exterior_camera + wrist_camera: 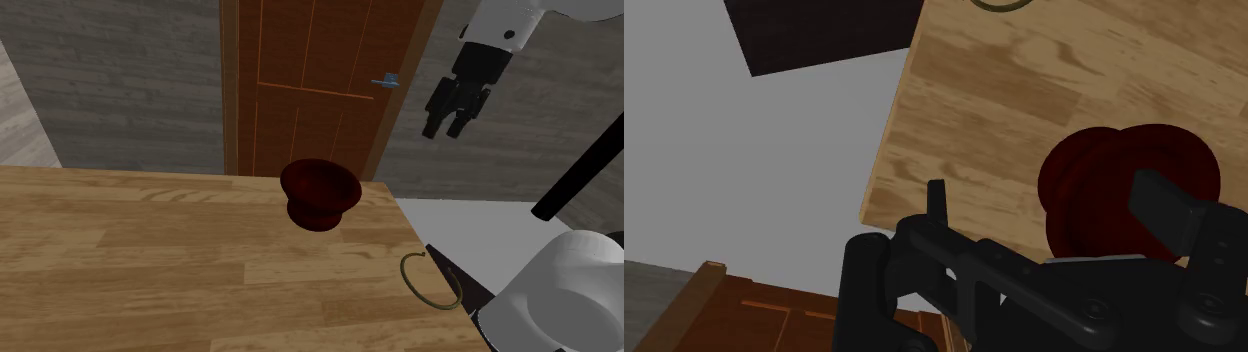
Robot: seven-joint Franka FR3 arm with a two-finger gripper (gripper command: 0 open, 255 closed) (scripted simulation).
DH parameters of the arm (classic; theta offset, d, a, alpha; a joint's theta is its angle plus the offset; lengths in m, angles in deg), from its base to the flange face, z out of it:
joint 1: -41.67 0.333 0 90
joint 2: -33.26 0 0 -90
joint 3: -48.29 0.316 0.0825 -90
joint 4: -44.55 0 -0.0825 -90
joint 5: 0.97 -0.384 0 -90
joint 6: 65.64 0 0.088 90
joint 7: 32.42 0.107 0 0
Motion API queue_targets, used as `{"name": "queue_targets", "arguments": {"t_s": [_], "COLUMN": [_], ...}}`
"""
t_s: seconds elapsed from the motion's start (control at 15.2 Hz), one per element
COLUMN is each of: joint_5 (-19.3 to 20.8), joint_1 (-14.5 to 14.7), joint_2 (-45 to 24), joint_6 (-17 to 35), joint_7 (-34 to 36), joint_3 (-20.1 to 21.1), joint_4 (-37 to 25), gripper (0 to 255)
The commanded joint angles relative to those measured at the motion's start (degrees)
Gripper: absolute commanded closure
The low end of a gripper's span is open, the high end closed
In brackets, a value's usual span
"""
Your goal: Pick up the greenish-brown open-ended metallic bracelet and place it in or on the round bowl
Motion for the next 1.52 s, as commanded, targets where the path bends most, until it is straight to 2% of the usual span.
{"name": "queue_targets", "arguments": {"t_s": [0.0,0.33,0.66,0.92,1.25,1.45], "joint_5": [0.0,-2.6,-6.9,-11.8,-19.7,-21.5], "joint_1": [0.0,-0.6,0.0,1.7,5.7,6.7], "joint_2": [0.0,8.1,15.4,20.3,23.7,23.6], "joint_6": [0.0,4.1,7.6,10.2,14.1,16.1], "joint_7": [0.0,7.7,15.7,22.8,32.5,33.5], "joint_3": [0.0,4.9,10.9,16.8,26.0,27.8], "joint_4": [0.0,11.7,21.9,28.9,36.0,37.9], "gripper": [0,0,0,0,0,0]}}
